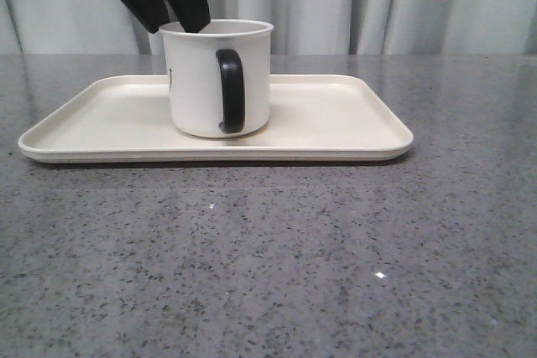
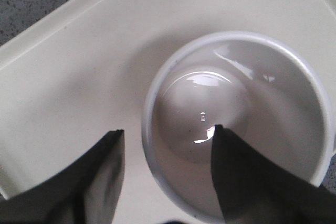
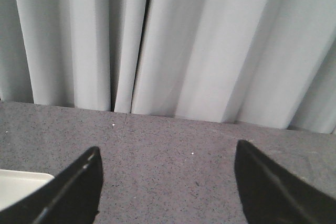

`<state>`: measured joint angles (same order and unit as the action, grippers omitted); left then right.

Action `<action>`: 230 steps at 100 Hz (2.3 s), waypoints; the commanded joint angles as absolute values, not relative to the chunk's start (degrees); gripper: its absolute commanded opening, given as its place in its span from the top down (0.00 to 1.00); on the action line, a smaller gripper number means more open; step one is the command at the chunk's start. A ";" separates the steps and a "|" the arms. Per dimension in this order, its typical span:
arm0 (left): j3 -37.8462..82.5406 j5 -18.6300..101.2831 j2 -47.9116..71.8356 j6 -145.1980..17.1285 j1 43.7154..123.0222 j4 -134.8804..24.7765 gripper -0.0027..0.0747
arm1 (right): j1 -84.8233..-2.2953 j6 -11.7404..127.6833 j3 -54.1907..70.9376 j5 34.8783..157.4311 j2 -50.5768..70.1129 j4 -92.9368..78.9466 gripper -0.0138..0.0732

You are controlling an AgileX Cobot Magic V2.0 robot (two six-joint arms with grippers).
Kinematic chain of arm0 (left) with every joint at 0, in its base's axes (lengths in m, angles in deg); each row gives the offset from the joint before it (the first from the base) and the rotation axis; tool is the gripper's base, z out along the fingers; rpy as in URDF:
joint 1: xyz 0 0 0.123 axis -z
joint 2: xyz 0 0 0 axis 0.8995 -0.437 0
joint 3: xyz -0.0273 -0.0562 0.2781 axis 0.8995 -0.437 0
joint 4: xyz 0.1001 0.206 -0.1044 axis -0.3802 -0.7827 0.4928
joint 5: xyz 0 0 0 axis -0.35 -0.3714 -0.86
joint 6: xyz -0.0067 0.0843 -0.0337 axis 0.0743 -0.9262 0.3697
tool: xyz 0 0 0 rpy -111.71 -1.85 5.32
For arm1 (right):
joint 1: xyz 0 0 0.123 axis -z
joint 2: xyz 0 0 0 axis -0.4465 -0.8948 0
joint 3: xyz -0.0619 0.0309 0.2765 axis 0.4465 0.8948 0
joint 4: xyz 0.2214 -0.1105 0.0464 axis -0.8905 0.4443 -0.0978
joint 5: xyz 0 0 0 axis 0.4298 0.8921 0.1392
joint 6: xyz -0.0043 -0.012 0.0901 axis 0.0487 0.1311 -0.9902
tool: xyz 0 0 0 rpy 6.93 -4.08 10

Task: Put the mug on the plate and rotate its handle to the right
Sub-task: 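Open the left gripper and lift it away from the mug, then lower the right gripper into the mug and grip its rim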

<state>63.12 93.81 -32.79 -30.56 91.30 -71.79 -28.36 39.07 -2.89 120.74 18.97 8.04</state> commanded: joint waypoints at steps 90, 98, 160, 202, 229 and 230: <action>80.00 100.89 -22.93 -29.87 91.49 -84.54 0.46 | -28.11 39.61 -4.81 116.88 19.24 8.70 0.23; 80.00 100.89 -20.62 -29.87 91.49 -87.03 0.46 | -28.11 39.61 -4.81 116.88 19.24 8.70 0.23; 70.74 100.89 0.24 -23.50 85.75 -104.90 0.97 | -28.11 39.61 -5.29 115.33 17.67 7.55 0.23; 61.90 100.79 7.00 -22.50 76.18 -104.90 0.99 | -42.18 45.90 -22.88 123.21 0.92 -0.92 0.23; 61.33 100.79 7.43 -22.50 76.18 -103.75 0.99 | -51.47 46.17 -29.86 133.68 -11.68 -1.34 0.23; 61.33 100.79 7.43 -22.50 76.18 -103.79 0.99 | -51.62 46.17 -29.92 134.05 -12.23 -1.45 0.23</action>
<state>60.21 101.73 6.57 -23.18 76.32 -103.39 -50.02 45.62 -27.24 134.32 -10.79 -0.94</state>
